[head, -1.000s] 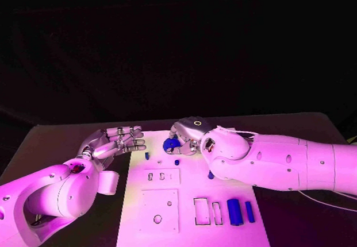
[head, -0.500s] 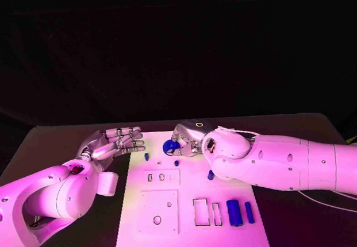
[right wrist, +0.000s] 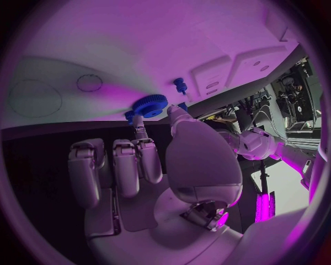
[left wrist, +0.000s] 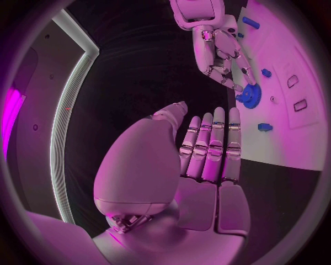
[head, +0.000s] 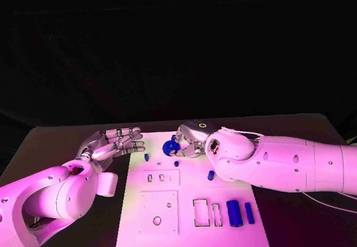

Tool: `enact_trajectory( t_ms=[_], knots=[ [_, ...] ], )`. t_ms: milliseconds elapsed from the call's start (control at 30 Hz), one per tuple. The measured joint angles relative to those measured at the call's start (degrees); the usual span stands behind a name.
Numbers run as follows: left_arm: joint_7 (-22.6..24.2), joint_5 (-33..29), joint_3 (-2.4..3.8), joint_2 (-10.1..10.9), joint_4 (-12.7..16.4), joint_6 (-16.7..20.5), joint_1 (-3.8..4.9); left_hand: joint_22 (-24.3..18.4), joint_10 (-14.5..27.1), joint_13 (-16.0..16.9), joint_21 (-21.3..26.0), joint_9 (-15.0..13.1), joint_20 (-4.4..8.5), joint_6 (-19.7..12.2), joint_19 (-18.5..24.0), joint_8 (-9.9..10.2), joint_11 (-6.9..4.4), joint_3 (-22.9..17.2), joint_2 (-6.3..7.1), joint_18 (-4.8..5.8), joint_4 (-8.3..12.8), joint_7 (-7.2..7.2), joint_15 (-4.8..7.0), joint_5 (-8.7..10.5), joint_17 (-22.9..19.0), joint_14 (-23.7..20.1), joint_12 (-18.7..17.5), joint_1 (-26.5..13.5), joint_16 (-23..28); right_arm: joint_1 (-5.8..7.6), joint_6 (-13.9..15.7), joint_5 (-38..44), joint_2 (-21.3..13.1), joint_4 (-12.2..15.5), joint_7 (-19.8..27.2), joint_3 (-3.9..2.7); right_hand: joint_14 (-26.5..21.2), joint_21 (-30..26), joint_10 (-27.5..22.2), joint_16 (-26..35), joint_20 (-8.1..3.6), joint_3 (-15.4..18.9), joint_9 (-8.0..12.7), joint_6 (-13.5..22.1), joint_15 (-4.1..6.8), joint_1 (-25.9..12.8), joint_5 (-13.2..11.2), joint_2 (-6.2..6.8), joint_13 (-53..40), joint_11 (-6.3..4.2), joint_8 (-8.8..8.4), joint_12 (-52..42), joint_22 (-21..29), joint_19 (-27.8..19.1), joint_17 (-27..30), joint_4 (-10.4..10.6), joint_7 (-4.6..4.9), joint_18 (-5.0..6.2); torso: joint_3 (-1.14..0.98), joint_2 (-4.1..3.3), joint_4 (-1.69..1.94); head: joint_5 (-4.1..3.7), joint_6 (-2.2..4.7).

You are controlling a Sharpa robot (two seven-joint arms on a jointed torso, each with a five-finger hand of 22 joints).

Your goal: Assemble the parts on the task board

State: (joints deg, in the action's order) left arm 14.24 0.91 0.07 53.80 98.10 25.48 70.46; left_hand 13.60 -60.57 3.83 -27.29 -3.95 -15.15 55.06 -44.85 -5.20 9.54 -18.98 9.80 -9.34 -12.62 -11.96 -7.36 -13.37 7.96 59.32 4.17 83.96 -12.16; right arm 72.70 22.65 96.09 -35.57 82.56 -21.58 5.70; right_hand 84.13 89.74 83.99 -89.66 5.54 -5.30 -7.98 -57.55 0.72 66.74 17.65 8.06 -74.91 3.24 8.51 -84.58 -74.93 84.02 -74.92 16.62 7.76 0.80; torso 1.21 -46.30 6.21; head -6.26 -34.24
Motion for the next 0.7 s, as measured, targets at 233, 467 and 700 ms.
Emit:
enact_trajectory(
  t_ms=[233, 467, 700],
  knots=[
    [0.0, 0.0, 0.0, 0.1, -0.3, 0.0, 0.0, 0.0, 0.0, 0.0, 0.0, 0.0, -0.2, 0.0, 0.2, 0.0, 0.0, 0.0, 0.0, 0.0, 0.0, 0.0, 0.0, 0.0, 0.0, 0.0, 0.0, 0.0, 0.4, 0.86, 2.7, -2.6, -7.1, 6.3, 1.3, -0.16, 0.0, -0.4, 0.0, 0.2, 0.0, 0.0, 0.5, 1.4, 0.0, 2.3, -0.8, 0.45, 0.0, 0.0, -1.5, 0.7, 0.0, 0.0, 0.0, 0.0, 0.6, 0.0, -0.09, 0.15, -0.19, -0.11, 0.15],
    [-0.1, 0.0, 0.0, 0.1, -0.4, 0.0, -0.01, 0.0, 0.0, 0.0, 0.0, 0.0, -0.2, 0.0, 0.2, 0.0, 0.0, 0.0, 0.0, 0.0, 0.0, 0.0, 0.0, 0.0, 0.0, 0.0, 0.0, 0.0, 0.4, 2.39, 4.2, -13.9, -16.7, 9.2, 7.8, -0.27, 0.0, -3.2, 0.0, 1.0, 0.0, -1.3, 0.3, -0.6, 0.03, 10.8, -3.2, 1.29, 0.0, -0.47, -1.5, 2.3, 0.0, 0.0, 0.0, -4.0, -0.56, 0.0, -0.25, 0.47, -0.71, -0.35, 0.3],
    [-0.1, 0.0, -0.01, 0.0, -0.5, -0.1, -0.01, 0.0, 0.0, 0.0, 0.0, 0.0, -0.2, 0.0, 0.2, 0.0, 0.0, 0.0, 0.0, 0.0, 0.0, 0.0, 0.0, 0.0, 0.0, 0.0, 0.0, 0.0, 0.4, 2.47, 3.5, -22.5, -22.6, 9.1, 14.8, 0.07, -0.1, -3.2, 0.0, 1.0, -0.43, -1.2, 0.4, -0.5, 0.53, 13.6, -2.4, 1.54, 0.0, -0.84, -2.47, 2.3, 0.0, 0.0, 0.0, -6.1, -0.47, 0.01, -0.59, 0.71, -1.43, -0.7, 0.34]
  ],
)
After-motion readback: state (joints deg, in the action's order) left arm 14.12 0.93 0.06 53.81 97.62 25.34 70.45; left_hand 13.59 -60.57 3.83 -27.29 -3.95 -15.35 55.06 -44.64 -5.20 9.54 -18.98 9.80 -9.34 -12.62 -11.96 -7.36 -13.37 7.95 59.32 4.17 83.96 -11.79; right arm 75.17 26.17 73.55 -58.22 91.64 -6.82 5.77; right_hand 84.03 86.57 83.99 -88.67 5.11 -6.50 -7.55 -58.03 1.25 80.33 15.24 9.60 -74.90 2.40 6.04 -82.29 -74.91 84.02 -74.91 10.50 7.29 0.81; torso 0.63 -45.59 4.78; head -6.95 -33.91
